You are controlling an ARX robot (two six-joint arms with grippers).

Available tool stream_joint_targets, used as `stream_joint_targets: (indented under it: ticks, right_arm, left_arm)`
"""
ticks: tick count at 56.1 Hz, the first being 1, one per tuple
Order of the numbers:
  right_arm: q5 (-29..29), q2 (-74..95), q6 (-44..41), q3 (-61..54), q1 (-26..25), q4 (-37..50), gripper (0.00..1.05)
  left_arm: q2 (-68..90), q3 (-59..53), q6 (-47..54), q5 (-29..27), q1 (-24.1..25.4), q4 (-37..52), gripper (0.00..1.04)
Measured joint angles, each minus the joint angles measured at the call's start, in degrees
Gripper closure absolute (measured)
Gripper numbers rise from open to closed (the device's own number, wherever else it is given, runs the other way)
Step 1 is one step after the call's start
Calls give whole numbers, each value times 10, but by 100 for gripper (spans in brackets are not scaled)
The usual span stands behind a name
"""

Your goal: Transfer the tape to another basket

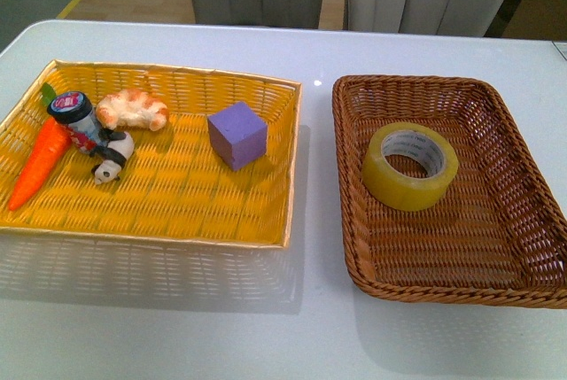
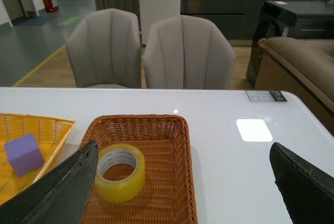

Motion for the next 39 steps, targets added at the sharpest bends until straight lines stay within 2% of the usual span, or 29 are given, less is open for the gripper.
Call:
stream_joint_targets:
  ticks: [10,35,38,39]
  right_arm:
    - [0,0,0,0,0,0,9]
    - [0,0,0,0,0,0,9]
    - [0,0,0,0,0,0,9]
    - [0,0,0,0,0,0,9]
  left_arm:
    - [-66,0,0,0,0,-64,103]
    - [-157,0,0,0,0,-155,103]
    - [-229,0,0,0,0,-245,103]
    - [-235,0,0,0,0,-249,103]
